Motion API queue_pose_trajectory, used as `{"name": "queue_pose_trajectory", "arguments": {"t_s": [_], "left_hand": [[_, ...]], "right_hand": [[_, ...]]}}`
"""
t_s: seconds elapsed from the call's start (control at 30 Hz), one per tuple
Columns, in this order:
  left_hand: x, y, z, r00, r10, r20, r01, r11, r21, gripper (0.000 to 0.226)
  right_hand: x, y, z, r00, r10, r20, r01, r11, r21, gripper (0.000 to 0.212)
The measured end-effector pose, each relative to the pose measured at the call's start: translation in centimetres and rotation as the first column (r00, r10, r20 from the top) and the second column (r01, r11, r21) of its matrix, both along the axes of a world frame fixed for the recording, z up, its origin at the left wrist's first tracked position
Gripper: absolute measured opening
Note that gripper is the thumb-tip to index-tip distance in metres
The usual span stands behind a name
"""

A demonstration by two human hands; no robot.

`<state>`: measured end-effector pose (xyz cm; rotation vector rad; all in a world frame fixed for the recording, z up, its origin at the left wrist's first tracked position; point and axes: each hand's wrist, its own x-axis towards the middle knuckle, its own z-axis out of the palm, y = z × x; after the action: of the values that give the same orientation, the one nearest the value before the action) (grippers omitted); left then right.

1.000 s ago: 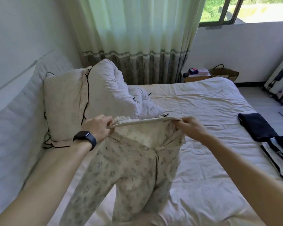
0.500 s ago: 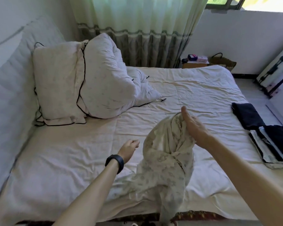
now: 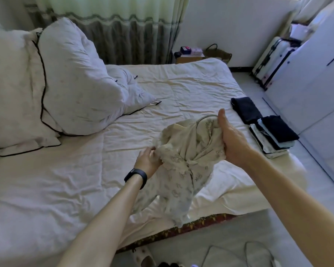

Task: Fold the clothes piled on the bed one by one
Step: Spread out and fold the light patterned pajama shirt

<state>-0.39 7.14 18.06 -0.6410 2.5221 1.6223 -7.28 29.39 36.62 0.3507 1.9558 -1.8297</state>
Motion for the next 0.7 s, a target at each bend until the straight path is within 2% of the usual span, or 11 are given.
{"name": "queue_pose_trajectory", "arguments": {"t_s": [0.1, 0.13, 0.2, 0.23, 0.33, 0.4, 0.47, 0.53, 0.6, 0.67, 0.7], "left_hand": [[-1.0, 1.3, 0.3, 0.986, -0.145, 0.079, 0.147, 0.989, -0.011, 0.076], [-1.3, 2.1, 0.2, 0.972, -0.207, 0.113, 0.212, 0.977, -0.029, 0.071], [-1.4, 4.3, 0.1, 0.952, -0.265, 0.155, 0.268, 0.963, 0.004, 0.029], [-1.1, 5.6, 0.3, 0.956, -0.261, 0.136, 0.265, 0.964, -0.013, 0.02], [-0.2, 7.4, 1.6, 0.988, -0.145, 0.059, 0.147, 0.988, -0.041, 0.024], [0.5, 6.4, 4.1, 0.996, -0.066, -0.059, 0.063, 0.997, -0.052, 0.023], [0.8, 4.5, 7.7, 0.989, -0.031, -0.144, 0.002, 0.98, -0.199, 0.017], [0.8, 2.7, 11.8, 0.966, -0.074, -0.246, -0.019, 0.934, -0.356, 0.018], [0.7, 1.7, 16.1, 0.933, -0.146, -0.328, -0.031, 0.878, -0.478, 0.021], [0.9, 0.9, 20.2, 0.913, -0.177, -0.367, -0.058, 0.836, -0.546, 0.021], [1.1, 0.3, 22.2, 0.904, -0.179, -0.389, -0.074, 0.829, -0.554, 0.021]], "right_hand": [[0.7, 2.5, 0.6, 0.999, 0.016, 0.028, -0.015, 0.998, -0.06, 0.1], [1.0, 3.3, 0.6, 0.999, 0.026, 0.023, -0.024, 0.998, -0.064, 0.099], [1.6, 5.2, 0.7, 1.0, 0.021, -0.015, -0.022, 0.998, -0.059, 0.092], [1.8, 6.3, 0.7, 1.0, 0.008, -0.027, -0.01, 0.998, -0.066, 0.089], [2.7, 9.6, 0.3, 0.998, -0.028, -0.058, 0.023, 0.996, -0.082, 0.079], [3.2, 12.0, -0.7, 0.985, 0.09, -0.149, -0.088, 0.996, 0.024, 0.056], [4.0, 14.2, -1.9, 0.938, 0.32, -0.132, -0.302, 0.943, 0.136, 0.034], [4.7, 15.3, -3.0, 0.892, 0.451, -0.002, -0.445, 0.881, 0.161, 0.053], [5.0, 15.3, -3.0, 0.826, 0.552, 0.111, -0.559, 0.829, 0.037, 0.054], [4.6, 14.8, -2.0, 0.734, 0.672, 0.093, -0.658, 0.739, -0.146, 0.035], [4.4, 14.5, -1.3, 0.703, 0.708, 0.063, -0.693, 0.703, -0.161, 0.034]]}}
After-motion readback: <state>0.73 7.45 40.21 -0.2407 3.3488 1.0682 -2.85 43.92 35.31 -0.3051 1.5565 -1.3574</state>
